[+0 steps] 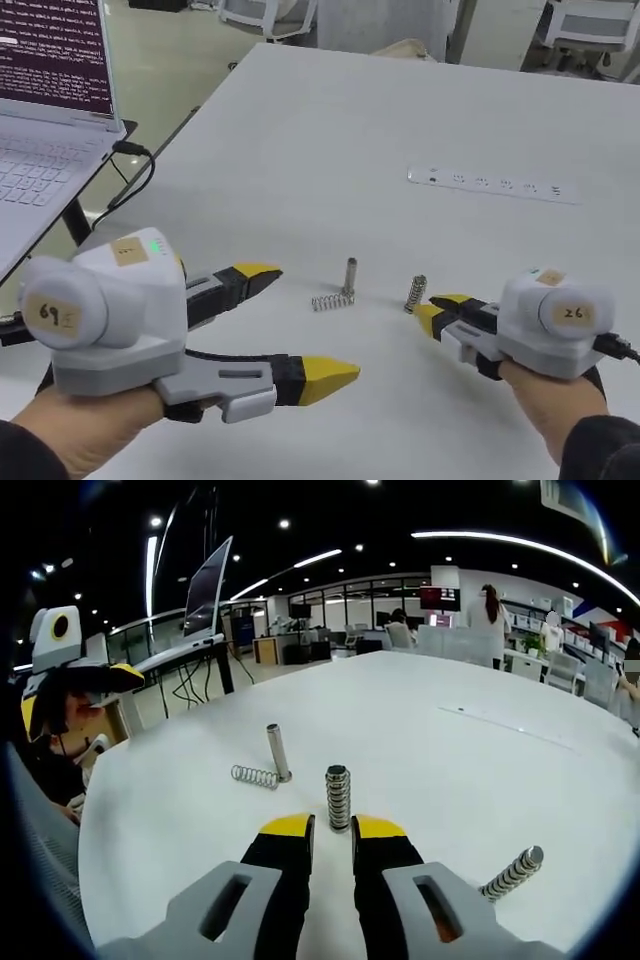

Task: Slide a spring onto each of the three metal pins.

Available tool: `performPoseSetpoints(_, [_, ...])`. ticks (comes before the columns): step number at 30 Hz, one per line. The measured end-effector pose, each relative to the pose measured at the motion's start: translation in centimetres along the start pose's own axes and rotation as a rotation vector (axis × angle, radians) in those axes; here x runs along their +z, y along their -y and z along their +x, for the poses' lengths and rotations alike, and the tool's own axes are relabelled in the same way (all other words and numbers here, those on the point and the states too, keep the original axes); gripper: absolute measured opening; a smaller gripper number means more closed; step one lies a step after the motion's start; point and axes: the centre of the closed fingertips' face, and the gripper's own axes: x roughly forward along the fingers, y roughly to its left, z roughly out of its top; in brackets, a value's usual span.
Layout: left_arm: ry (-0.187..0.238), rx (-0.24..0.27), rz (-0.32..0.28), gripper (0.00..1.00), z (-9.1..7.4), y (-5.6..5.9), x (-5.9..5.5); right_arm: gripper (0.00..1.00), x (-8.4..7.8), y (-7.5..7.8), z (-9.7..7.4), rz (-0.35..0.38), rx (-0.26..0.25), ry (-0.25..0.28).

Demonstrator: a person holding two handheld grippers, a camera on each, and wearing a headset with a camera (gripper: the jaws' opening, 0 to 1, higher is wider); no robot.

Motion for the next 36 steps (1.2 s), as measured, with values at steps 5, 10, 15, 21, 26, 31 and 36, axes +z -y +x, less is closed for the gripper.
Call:
performPoseSetpoints(5, [0.005,-0.002,0.002,0.73,0.0,0.2,0.1,0.13,0.0,-0.5,-0.6,-0.009,0.005,-0.003])
performPoseSetpoints(10, [0.010,-0.003,0.004,0.73,-0.1,0.3,0.2,0.13,-0.2,-0.9,-1.1,-0.015,0.011,-0.011])
performPoseSetpoints(15, [0.018,0.000,0.003,0.73,-0.2,0.3,0.3,0.13,-0.4,-1.8,-1.5,-0.029,0.030,-0.018])
performPoseSetpoints(21, [0.023,0.006,0.003,0.73,-0.5,0.4,0.3,0.13,-0.4,-3.2,-1.6,-0.066,0.061,-0.028])
performPoseSetpoints(26, [0.026,0.017,0.001,0.73,-0.9,0.3,0.2,0.13,-0.2,-4.0,-1.5,-0.082,0.086,-0.030])
performPoseSetpoints(31, [0.029,0.030,-0.002,0.73,-1.3,0.3,0.1,0.13,0.2,-5.2,-1.3,-0.119,0.119,-0.036])
performPoseSetpoints(36, [0.034,0.043,-0.008,0.73,-1.7,0.3,-0.1,0.13,0.8,-6.6,-0.8,-0.206,0.169,-0.057])
